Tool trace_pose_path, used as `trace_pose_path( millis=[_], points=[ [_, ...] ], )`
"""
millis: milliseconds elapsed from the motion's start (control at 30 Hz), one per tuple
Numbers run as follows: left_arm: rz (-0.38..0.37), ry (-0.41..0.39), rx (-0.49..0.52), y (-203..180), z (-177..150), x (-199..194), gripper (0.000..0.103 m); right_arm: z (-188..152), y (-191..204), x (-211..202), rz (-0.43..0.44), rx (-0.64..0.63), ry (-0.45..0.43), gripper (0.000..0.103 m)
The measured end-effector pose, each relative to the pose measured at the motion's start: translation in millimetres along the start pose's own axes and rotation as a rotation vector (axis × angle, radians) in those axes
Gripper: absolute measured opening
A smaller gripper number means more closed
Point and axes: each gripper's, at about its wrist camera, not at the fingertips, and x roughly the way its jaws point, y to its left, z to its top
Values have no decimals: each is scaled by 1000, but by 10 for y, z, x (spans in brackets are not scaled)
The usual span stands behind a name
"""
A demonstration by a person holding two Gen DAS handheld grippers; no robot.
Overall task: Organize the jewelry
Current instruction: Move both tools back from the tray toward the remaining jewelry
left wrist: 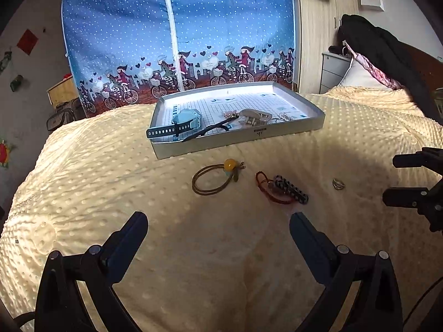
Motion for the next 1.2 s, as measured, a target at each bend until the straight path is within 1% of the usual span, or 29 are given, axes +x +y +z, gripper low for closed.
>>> trace_pose_path(
  millis=[267, 433, 600, 833, 1100, 1200],
  points=[
    [-4, 44, -2, 0, 12, 93, 103, 2, -47, 133, -8, 25, 27, 101],
    [-8, 77, -19, 15, 37, 179, 103, 9, -71, 179, -8, 31, 28, 101],
    [7, 107, -42, 38, 65, 267, 103, 43, -94, 229, -5, 39, 24, 101],
    [15, 157, -95, 163, 96, 379, 103, 100, -89, 291, -4, 39, 16, 101],
    [4, 218, -107, 265, 153, 558, 103, 127, -47, 425, 17, 38, 24, 101],
    [-2, 221, -125, 318, 196, 635, 103, 140, -47, 474, 24, 41, 25, 101]
  ],
)
